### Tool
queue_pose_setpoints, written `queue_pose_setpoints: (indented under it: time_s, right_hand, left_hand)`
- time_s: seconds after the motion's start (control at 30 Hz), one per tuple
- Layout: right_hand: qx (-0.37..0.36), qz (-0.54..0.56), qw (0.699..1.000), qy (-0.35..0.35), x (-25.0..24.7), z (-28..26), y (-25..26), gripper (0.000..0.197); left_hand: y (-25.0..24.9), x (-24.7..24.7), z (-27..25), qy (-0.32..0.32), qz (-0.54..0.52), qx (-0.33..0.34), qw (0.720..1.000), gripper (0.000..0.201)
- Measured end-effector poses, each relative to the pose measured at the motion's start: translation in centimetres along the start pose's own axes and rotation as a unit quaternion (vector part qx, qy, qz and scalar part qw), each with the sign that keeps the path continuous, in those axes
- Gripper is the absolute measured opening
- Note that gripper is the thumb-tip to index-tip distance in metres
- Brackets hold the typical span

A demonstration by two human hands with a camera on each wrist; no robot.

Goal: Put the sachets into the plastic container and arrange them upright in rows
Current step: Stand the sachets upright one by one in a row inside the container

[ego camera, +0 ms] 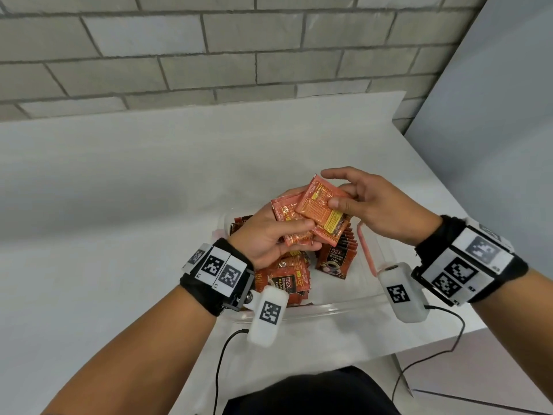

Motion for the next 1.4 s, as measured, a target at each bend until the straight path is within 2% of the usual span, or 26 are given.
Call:
queue_pose_setpoints:
  time_s: [0.07, 0.13, 0.2, 0.27, 0.37, 0.47, 0.5, 0.6, 0.67, 0.73, 0.8, 0.9, 1.0, 1.07, 1.13, 1.27, 1.4]
  right_hand:
    - [0.005, -0.008, 1.0, -0.017, -0.4, 0.1, 0.0, 0.039]
    - [-0.005, -0.027, 0.997, -0.068, -1.3, 0.2, 0.4, 0.027]
    - [-0.006, -0.012, 0.989, -0.146, -3.0, 0.2, 0.2, 0.012]
    - [0.024, 0.042, 0.979, -0.195, -4.1, 0.2, -1.0, 0.005]
    - [0.088, 0.139, 0.972, -0.166, -2.9, 0.8, -3.0, 0.006]
    - [0.091, 0.194, 0.97, -0.118, -0.9, 1.4, -3.0, 0.01]
    - [0.085, 0.196, 0.97, -0.115, -0.8, 1.5, -3.0, 0.013]
    - [0.074, 0.215, 0.965, -0.131, -1.1, 1.8, -3.0, 0.015]
    - [0.082, 0.242, 0.954, -0.158, -1.9, 1.7, -3.4, 0.01]
    - [0.084, 0.262, 0.943, -0.185, -2.8, 1.4, -3.7, 0.011]
    - [0.077, 0.261, 0.943, -0.19, -3.3, 1.1, -3.4, 0.016]
    - [0.061, 0.215, 0.962, -0.154, -2.8, 0.6, -2.4, 0.017]
    - [0.044, 0.118, 0.986, -0.114, -1.6, 0.5, -1.5, 0.009]
    - [0.03, 0.08, 0.99, -0.11, -1.3, 0.4, -1.2, 0.009]
    - [0.017, 0.093, 0.988, -0.125, -1.6, 0.3, -1.1, 0.009]
    - [0.029, 0.205, 0.966, -0.154, -2.2, -0.1, -2.1, 0.009]
    - [0.051, 0.163, 0.98, -0.105, -1.1, -0.1, -2.1, 0.012]
  left_hand:
    - [-0.2, 0.0, 0.2, -0.002, 0.005, 0.01, 1.0, 0.048]
    - [-0.6, -0.3, 0.3, -0.019, 0.001, 0.021, 1.0, 0.049]
    - [-1.0, -1.1, 0.3, -0.052, -0.016, 0.035, 0.998, 0.041]
    - [-1.5, -1.9, 0.2, -0.088, -0.037, 0.052, 0.994, 0.03]
    - [-2.1, -2.1, 0.4, -0.107, -0.032, 0.068, 0.991, 0.026]
    - [-1.9, -1.4, 1.0, -0.094, -0.004, 0.062, 0.994, 0.044]
    - [-1.8, -1.4, 1.1, -0.095, -0.004, 0.057, 0.994, 0.043]
    - [-1.6, -1.7, 1.4, -0.111, -0.064, 0.042, 0.991, 0.026]
    - [-1.6, -2.0, 1.4, -0.119, -0.113, 0.028, 0.986, 0.021]
    - [-1.7, -2.5, 1.2, -0.119, -0.085, 0.028, 0.989, 0.02]
    - [-1.8, -2.7, 1.1, -0.108, -0.019, 0.028, 0.994, 0.017]
    - [-1.5, -2.4, 1.0, -0.072, 0.08, 0.022, 0.994, 0.03]
    - [-1.2, -2.0, 1.0, -0.059, 0.11, 0.021, 0.992, 0.04]
    - [-1.0, -1.8, 0.9, -0.061, 0.116, 0.02, 0.991, 0.044]
    - [-1.1, -1.7, 0.7, -0.059, 0.107, 0.023, 0.992, 0.039]
    - [-1.6, -1.5, 0.6, -0.055, 0.107, 0.05, 0.992, 0.018]
    - [-1.8, -2.1, 0.6, -0.085, 0.114, 0.056, 0.988, 0.015]
Point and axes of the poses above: each hand's wrist, its own z-axis towards the middle knuckle, its own x-axis out of the palm, y = z × x, the point moved 10 cm from there along z, towards the middle knuckle, and after that the axes turned 9 degrees about x, right-handed, at the moved point
